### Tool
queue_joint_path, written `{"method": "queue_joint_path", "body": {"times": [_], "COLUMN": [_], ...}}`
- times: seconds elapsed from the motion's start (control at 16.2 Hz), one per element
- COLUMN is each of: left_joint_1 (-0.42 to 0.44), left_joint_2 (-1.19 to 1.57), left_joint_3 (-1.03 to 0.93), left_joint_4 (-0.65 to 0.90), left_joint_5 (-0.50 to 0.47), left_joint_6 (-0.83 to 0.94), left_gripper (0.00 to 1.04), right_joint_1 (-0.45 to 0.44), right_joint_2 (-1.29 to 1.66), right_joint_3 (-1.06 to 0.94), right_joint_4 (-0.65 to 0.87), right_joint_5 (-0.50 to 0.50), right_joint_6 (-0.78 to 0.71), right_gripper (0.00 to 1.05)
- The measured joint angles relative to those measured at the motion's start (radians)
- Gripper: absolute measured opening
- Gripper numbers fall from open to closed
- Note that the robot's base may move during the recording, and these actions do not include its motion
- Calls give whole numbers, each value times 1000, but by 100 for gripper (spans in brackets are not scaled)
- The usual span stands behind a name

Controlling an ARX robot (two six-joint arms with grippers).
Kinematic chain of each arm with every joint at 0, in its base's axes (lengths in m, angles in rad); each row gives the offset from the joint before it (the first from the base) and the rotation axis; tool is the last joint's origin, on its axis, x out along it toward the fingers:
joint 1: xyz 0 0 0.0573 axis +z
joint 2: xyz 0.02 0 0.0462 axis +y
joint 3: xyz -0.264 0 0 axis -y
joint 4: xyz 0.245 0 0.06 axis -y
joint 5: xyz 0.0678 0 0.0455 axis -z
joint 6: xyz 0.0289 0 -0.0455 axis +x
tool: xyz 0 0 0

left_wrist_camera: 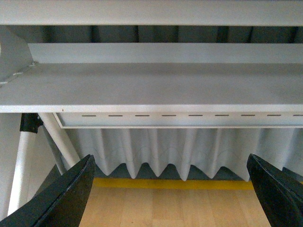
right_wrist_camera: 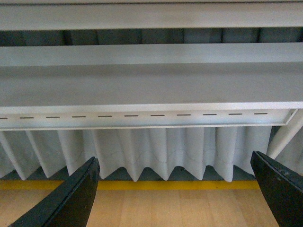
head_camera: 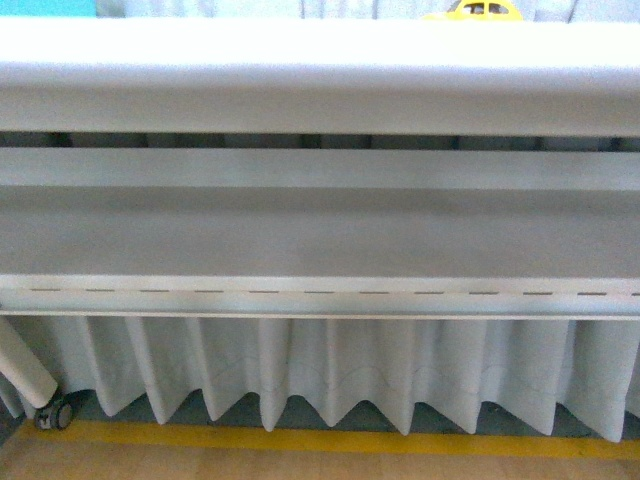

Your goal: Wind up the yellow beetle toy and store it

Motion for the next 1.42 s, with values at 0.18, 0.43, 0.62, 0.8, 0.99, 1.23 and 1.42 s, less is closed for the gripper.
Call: {"method": "queue_joint_path", "body": {"times": [0.18, 0.43, 0.62, 0.8, 0.99, 1.23, 1.42], "left_joint_1": [0, 0, 0, 0, 0, 0, 0], "left_joint_2": [0, 0, 0, 0, 0, 0, 0], "left_joint_3": [0, 0, 0, 0, 0, 0, 0], "left_joint_4": [-1, 0, -1, 3, 2, 2, 2], "left_joint_5": [0, 0, 0, 0, 0, 0, 0], "left_joint_6": [0, 0, 0, 0, 0, 0, 0], "left_gripper": [98, 98, 98, 98, 98, 98, 98], "right_joint_1": [0, 0, 0, 0, 0, 0, 0], "right_joint_2": [1, 1, 1, 1, 1, 1, 1], "right_joint_3": [0, 0, 0, 0, 0, 0, 0], "right_joint_4": [2, 1, 2, 6, 2, 2, 2], "right_joint_5": [0, 0, 0, 0, 0, 0, 0], "right_joint_6": [0, 1, 1, 2, 3, 3, 3], "right_gripper": [98, 98, 98, 98, 98, 98, 98]}}
